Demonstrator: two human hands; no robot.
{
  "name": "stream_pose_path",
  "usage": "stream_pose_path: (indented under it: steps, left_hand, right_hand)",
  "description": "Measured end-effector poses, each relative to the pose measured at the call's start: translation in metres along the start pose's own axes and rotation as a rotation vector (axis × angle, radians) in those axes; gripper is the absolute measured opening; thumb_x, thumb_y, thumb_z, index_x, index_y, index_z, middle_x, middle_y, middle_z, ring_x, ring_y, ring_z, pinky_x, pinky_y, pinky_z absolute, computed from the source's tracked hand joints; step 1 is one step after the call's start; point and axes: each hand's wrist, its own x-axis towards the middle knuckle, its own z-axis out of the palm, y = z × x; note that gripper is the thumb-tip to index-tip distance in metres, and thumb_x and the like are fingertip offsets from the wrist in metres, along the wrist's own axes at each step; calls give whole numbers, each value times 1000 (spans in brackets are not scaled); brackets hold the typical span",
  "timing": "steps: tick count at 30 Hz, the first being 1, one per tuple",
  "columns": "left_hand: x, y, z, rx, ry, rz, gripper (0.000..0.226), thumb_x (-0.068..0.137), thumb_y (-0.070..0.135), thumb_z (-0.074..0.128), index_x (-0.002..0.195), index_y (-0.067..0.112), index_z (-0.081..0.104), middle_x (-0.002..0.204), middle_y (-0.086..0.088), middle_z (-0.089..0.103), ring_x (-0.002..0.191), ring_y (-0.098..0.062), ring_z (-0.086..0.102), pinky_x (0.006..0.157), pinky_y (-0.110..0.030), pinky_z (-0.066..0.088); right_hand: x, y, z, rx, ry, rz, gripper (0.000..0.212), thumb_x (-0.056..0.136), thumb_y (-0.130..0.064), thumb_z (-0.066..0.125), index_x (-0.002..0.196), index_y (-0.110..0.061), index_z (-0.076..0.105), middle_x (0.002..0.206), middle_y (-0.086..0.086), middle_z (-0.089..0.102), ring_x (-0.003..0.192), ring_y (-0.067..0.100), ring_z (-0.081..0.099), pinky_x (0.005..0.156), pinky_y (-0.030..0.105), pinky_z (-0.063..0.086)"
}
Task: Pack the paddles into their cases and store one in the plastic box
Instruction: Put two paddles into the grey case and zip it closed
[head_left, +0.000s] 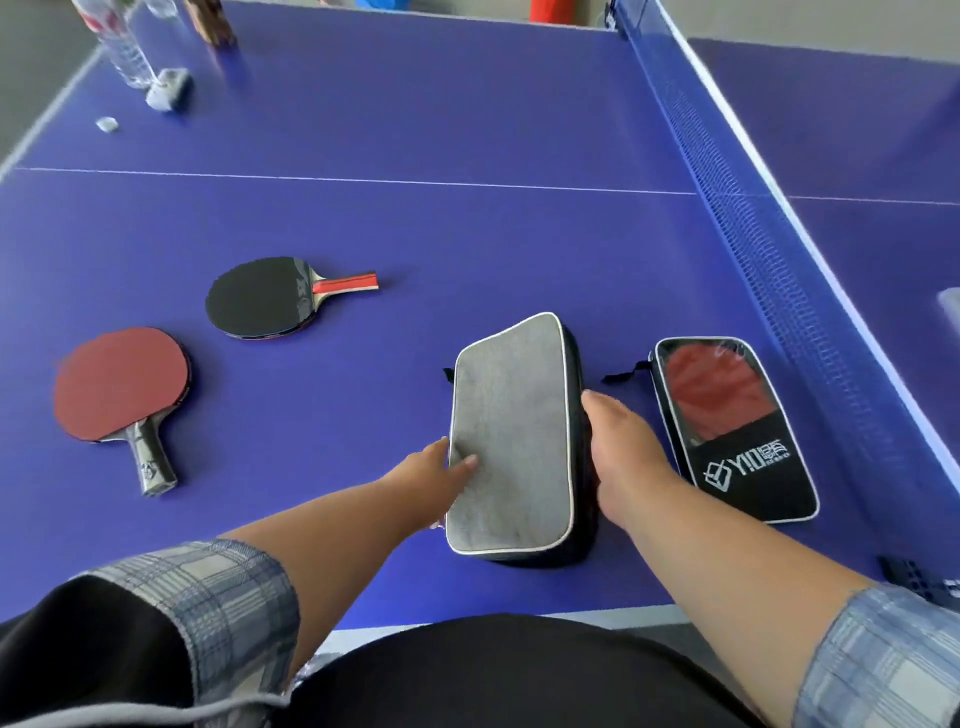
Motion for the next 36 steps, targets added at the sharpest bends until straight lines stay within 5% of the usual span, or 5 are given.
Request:
stream_pose_path:
  steps: [7, 13, 21, 28, 36]
  left_hand:
    - [-47, 23, -37, -492, 93, 147, 79, 78, 72, 54, 148, 43, 33, 125, 17, 59, 105, -6, 61, 94, -33, 54]
    - [-64, -13, -64, -159, 401, 98, 78, 81, 13, 46, 150, 41, 22, 115, 13, 61, 86, -10, 62, 67, -28, 49]
    - [-26, -94, -69, 257, 288, -192, 83, 87, 12, 50, 156, 34, 9, 132, -3, 38, 103, -25, 52, 77, -42, 55]
    - [-3, -142, -83, 266, 206, -105, 59, 89, 52, 53, 145, 43, 36, 134, 0, 34, 122, -24, 40, 83, -43, 50]
    - [-4, -218, -205, -343, 945, -72, 38, 93, 38, 45, 130, 35, 52, 128, 7, 48, 106, -11, 53, 79, -32, 47]
  right_hand:
    - [-39, -16, 56, -183, -504, -315, 38, 90, -38, 45, 116, -54, 66, 116, -24, 70, 109, -5, 64, 99, 32, 49]
    - [-40, 4, 112, -993, -617, -483, 68, 92, -41, 52, 154, -43, 24, 162, 0, 25, 147, 24, 25, 119, 44, 30]
    - [-13, 51, 134, -1464, -595, -328, 79, 92, -50, 50, 154, -49, 3, 167, -3, -13, 151, 35, -14, 116, 63, 20]
    - [-18, 55, 165, -1570, -321, -495, 54, 92, -56, 47, 145, -49, 36, 167, -1, 5, 152, 28, -5, 120, 55, 10]
    - [-51, 10, 341, -1011, -642, -402, 56, 98, -40, 54, 150, -26, 40, 152, -3, 42, 134, 18, 44, 104, 34, 42]
